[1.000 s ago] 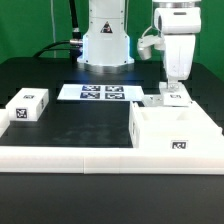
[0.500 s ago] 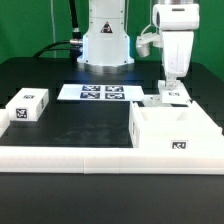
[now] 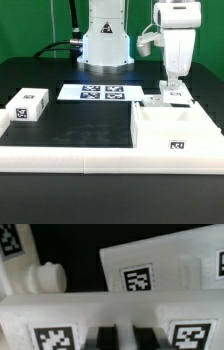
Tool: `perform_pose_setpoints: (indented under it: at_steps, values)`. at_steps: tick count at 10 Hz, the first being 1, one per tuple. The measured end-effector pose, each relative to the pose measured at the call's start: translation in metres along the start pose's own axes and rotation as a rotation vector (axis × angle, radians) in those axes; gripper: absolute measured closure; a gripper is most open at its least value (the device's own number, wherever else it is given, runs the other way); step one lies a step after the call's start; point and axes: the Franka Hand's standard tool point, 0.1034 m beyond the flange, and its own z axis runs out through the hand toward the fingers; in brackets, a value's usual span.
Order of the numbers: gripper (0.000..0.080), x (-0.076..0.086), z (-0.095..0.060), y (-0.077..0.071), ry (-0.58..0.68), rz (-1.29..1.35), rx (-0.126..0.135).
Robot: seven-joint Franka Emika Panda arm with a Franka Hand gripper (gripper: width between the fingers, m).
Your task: Assemble cabinet
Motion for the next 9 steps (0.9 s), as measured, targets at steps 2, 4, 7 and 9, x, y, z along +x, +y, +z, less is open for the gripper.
perform_pose_setpoints:
  at_steps: [2, 4, 7, 9]
  values:
    - [0.0729, -0.0012, 0.0036, -0.0002, 0.0, 0.007, 0.006]
    - [0.0729, -0.0014, 0.0044, -0.0008, 0.0, 0.01, 0.007]
    - [0.0729, -0.0013, 0.005, -0.0014, 0.0, 0.011, 0.009]
    - [0.0729, 0.002, 0.005, -0.0022, 0.0, 0.018, 0.011]
